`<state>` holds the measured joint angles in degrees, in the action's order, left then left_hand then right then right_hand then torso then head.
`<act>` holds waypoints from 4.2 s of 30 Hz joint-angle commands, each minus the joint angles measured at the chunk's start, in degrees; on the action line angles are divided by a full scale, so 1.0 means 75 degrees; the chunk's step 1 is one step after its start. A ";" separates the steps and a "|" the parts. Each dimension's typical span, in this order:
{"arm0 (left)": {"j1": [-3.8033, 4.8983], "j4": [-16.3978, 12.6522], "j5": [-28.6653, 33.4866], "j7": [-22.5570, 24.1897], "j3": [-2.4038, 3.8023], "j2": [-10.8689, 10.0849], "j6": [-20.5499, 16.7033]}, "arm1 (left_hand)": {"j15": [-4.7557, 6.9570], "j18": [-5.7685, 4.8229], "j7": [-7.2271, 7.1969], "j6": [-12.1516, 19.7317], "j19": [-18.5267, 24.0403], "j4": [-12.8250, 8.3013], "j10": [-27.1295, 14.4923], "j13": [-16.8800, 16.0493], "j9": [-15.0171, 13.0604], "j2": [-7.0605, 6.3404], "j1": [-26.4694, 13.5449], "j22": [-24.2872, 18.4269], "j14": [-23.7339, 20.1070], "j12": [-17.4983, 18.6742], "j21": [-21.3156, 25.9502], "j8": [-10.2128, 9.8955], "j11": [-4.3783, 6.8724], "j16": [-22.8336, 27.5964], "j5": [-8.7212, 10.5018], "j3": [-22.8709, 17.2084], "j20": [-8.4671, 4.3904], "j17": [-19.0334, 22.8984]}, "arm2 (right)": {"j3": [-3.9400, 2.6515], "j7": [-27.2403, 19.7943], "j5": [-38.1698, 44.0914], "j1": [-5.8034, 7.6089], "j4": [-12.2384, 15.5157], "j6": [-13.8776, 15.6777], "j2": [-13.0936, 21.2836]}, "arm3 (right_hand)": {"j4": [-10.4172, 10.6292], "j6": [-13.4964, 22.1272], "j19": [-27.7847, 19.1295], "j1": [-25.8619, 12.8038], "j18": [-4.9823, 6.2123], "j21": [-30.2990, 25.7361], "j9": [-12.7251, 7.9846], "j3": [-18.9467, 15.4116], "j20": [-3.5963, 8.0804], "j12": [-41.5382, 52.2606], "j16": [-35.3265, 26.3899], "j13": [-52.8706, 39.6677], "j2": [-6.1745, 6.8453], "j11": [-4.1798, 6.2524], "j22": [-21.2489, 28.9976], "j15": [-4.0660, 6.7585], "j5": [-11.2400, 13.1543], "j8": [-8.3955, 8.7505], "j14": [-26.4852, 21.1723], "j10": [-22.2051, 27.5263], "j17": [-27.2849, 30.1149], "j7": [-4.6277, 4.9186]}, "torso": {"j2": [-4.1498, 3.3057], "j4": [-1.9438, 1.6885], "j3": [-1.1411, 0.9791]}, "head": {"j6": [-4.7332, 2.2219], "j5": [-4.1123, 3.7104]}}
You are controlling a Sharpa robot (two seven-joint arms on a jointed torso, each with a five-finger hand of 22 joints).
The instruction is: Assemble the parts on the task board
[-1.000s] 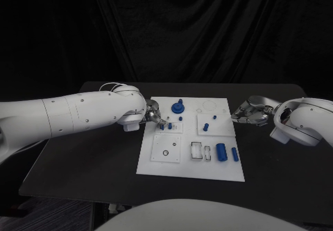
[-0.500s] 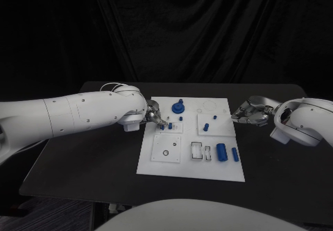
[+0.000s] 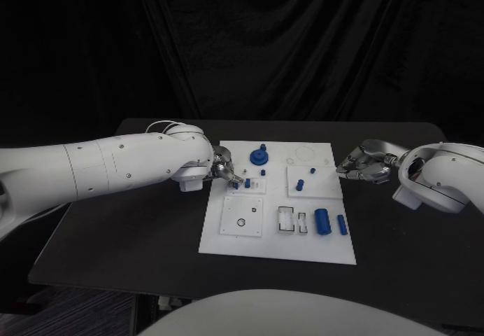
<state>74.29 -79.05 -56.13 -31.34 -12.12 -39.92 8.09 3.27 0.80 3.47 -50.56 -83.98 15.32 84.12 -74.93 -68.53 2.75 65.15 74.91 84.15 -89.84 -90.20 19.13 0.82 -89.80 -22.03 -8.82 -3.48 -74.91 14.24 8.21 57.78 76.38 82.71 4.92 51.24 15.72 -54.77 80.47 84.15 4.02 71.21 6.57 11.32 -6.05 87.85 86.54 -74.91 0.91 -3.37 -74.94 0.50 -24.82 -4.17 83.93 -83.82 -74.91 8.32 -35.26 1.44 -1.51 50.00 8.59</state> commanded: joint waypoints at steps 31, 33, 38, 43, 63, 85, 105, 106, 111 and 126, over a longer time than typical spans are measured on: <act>-0.0043 -0.0013 0.0042 0.0241 0.0004 -0.0021 0.0052 | 0.0055 -0.0107 -0.0114 -0.0430 -0.0803 -0.0544 0.0730 -0.1966 0.0429 -0.0477 0.0458 0.2013 0.0714 0.0025 0.0026 -0.0340 0.0043 0.0046 -0.0900 -0.1404 -0.0060 -0.1841 | -0.0006 0.0142 0.0034 -0.0022 -0.0011 -0.0077 0.0004 | -0.0018 -0.0069 -0.0089 0.0093 0.0090 -0.0098 0.0010 0.0070 0.0019 -0.0059 -0.0077 -0.1422 -0.0010 -0.0032 -0.1164 -0.0028 -0.0028 -0.0011 0.0482 -0.0226 -0.1251 -0.0016 | 0.0004 0.0002 -0.0001 | 0.0000 0.0009; -0.0044 -0.0012 0.0042 0.0251 0.0004 -0.0025 0.0013 | 0.0055 -0.0107 -0.0114 -0.0434 -0.0803 -0.0551 0.0727 -0.1964 0.0429 -0.0481 0.0457 0.2013 0.0712 0.0028 0.0026 -0.0339 0.0044 0.0048 -0.0908 -0.1422 -0.0060 -0.1836 | -0.0006 0.0142 0.0034 -0.0023 -0.0010 -0.0076 0.0005 | -0.0018 -0.0069 -0.0089 0.0093 0.0090 -0.0098 0.0010 0.0070 0.0019 -0.0059 -0.0077 -0.1422 -0.0010 -0.0032 -0.1164 -0.0028 -0.0028 -0.0011 0.0482 -0.0226 -0.1251 -0.0016 | 0.0006 0.0000 -0.0001 | 0.0000 0.0004; -0.0045 0.0001 0.0042 0.0267 0.0004 -0.0046 -0.0126 | 0.0057 -0.0107 -0.0113 -0.0441 -0.0803 -0.0571 0.0706 -0.1947 0.0430 -0.0493 0.0448 0.2013 0.0702 0.0045 0.0026 -0.0343 0.0045 0.0060 -0.0935 -0.1491 -0.0062 -0.1809 | -0.0006 0.0143 0.0034 -0.0023 -0.0009 -0.0075 0.0011 | -0.0018 -0.0069 -0.0089 0.0093 0.0090 -0.0098 0.0010 0.0070 0.0019 -0.0059 -0.0077 -0.1422 -0.0010 -0.0032 -0.1164 -0.0028 -0.0028 -0.0011 0.0482 -0.0226 -0.1251 -0.0016 | 0.0006 -0.0001 0.0000 | 0.0000 -0.0004; -0.0045 0.0051 0.0042 0.0323 0.0004 -0.0054 -0.0310 | 0.0057 -0.0107 -0.0111 -0.0441 -0.0803 -0.0577 0.0703 -0.1945 0.0431 -0.0499 0.0440 0.2013 0.0700 0.0048 0.0026 -0.0347 0.0044 0.0062 -0.0947 -0.1523 -0.0063 -0.1805 | -0.0006 0.0143 0.0034 -0.0023 -0.0009 -0.0072 0.0017 | -0.0018 -0.0069 -0.0089 0.0093 0.0090 -0.0098 0.0010 0.0070 0.0019 -0.0059 -0.0077 -0.1422 -0.0010 -0.0032 -0.1164 -0.0028 -0.0028 -0.0011 0.0482 -0.0226 -0.1251 -0.0016 | 0.0001 0.0000 -0.0002 | 0.0000 0.0002; -0.0047 0.0186 0.0042 0.0354 0.0004 0.0029 -0.0363 | 0.0053 -0.0107 -0.0099 -0.0433 -0.0803 -0.0597 0.0680 -0.1926 0.0443 -0.0527 0.0389 0.2013 0.0687 0.0068 0.0026 -0.0372 0.0035 0.0077 -0.0893 -0.1645 -0.0062 -0.1771 | -0.0006 0.0145 0.0034 -0.0023 -0.0004 -0.0070 0.0011 | -0.0020 -0.0064 -0.0099 0.0096 0.0094 -0.0119 0.0009 0.0079 0.0020 -0.0060 -0.0085 -0.1420 -0.0008 -0.0032 -0.1158 -0.0027 -0.0030 -0.0007 0.0476 -0.0223 -0.1240 -0.0015 | -0.0004 0.0003 -0.0001 | 0.0000 0.0003; -0.0068 0.0150 0.0042 0.0390 0.0004 0.0030 -0.0157 | 0.0042 -0.0107 -0.0086 -0.0447 -0.0803 -0.0611 0.0661 -0.1910 0.0456 -0.0562 0.0274 0.2013 0.0674 0.0085 0.0026 -0.0398 0.0022 0.0092 -0.0655 -0.1766 -0.0051 -0.1738 | -0.0006 0.0156 0.0034 -0.0023 0.0037 -0.0104 0.0043 | -0.0021 -0.0065 -0.0103 0.0096 0.0095 -0.0127 0.0010 0.0086 0.0020 -0.0064 -0.0086 -0.1414 -0.0008 -0.0032 -0.1157 -0.0027 -0.0031 -0.0007 0.0475 -0.0216 -0.1239 -0.0015 | -0.0008 -0.0001 0.0000 | 0.0000 -0.0025; -0.0105 0.0205 0.0042 0.0362 0.0004 0.0016 -0.0105 | 0.0041 -0.0107 -0.0093 -0.0451 -0.0803 -0.0658 0.0668 -0.1916 0.0454 -0.0532 0.0291 0.2013 0.0677 0.0079 0.0026 -0.0404 0.0027 0.0088 -0.0605 -0.1856 -0.0049 -0.1747 | -0.0006 0.0141 0.0034 -0.0023 0.0058 -0.0089 0.0059 | -0.0021 -0.0071 -0.0104 0.0095 0.0095 -0.0132 0.0012 0.0094 0.0021 -0.0068 -0.0088 -0.1407 -0.0007 -0.0032 -0.1156 -0.0027 -0.0032 -0.0009 0.0472 -0.0208 -0.1236 -0.0015 | -0.0011 -0.0003 0.0002 | 0.0000 -0.0011; -0.0106 0.0213 0.0042 0.0361 0.0004 0.0019 -0.0104 | 0.0041 -0.0107 -0.0094 -0.0451 -0.0803 -0.0661 0.0667 -0.1915 0.0454 -0.0531 0.0293 0.2013 0.0676 0.0080 0.0026 -0.0404 0.0027 0.0089 -0.0604 -0.1862 -0.0049 -0.1745 | -0.0006 0.0139 0.0034 -0.0023 0.0056 -0.0090 0.0055 | -0.0021 -0.0071 -0.0104 0.0095 0.0095 -0.0132 0.0012 0.0094 0.0021 -0.0068 -0.0088 -0.1407 -0.0007 -0.0032 -0.1156 -0.0027 -0.0032 -0.0009 0.0472 -0.0208 -0.1236 -0.0015 | -0.0011 -0.0004 0.0002 | 0.0000 -0.0010; -0.0122 0.0263 0.0042 0.0374 0.0004 0.0029 -0.0114 | 0.0042 -0.0107 -0.0094 -0.0453 -0.0803 -0.0677 0.0668 -0.1916 0.0453 -0.0527 0.0300 0.2013 0.0678 0.0079 0.0026 -0.0404 0.0027 0.0087 -0.0596 -0.1886 -0.0048 -0.1749 | -0.0006 0.0136 0.0034 -0.0023 0.0047 -0.0098 0.0040 | -0.0022 -0.0076 -0.0104 0.0096 0.0095 -0.0133 0.0013 0.0099 0.0021 -0.0063 -0.0087 -0.1415 -0.0007 -0.0031 -0.1157 -0.0027 -0.0033 -0.0010 0.0473 -0.0216 -0.1238 -0.0016 | -0.0001 -0.0003 -0.0005 | 0.0000 -0.0012; -0.0192 0.0226 0.0042 0.0349 0.0004 0.0012 0.0030 | 0.0043 -0.0107 -0.0093 -0.0452 -0.0803 -0.0755 0.0664 -0.1912 0.0443 -0.0521 0.0336 0.2013 0.0672 0.0083 0.0026 -0.0405 0.0028 0.0093 -0.0573 -0.1988 -0.0049 -0.1736 | -0.0006 0.0132 0.0034 -0.0029 0.0039 -0.0110 0.0022 | -0.0022 -0.0080 -0.0107 0.0097 0.0096 -0.0140 0.0014 0.0105 0.0021 -0.0067 -0.0094 -0.1410 -0.0010 -0.0031 -0.1155 -0.0027 -0.0034 -0.0012 0.0469 -0.0210 -0.1229 -0.0018 | 0.0000 0.0005 0.0003 | 0.0000 0.0006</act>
<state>73.15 -77.12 -56.09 -29.20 -11.97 -39.88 6.76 3.27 0.80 3.00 -53.95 -83.98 9.72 84.12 -74.93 -65.13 -1.41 67.60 74.91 84.15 -89.58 -90.20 16.40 0.82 -89.38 -26.54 -23.45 -3.48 -74.91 14.24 8.51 57.78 76.32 82.99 4.45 51.41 15.57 -54.98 80.06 84.39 4.03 70.45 6.62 11.80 -6.05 87.64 86.08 -74.91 0.68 -3.37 -74.90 0.50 -24.81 -4.17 83.93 -83.82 -74.91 8.11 -35.26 1.47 -1.49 50.00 8.57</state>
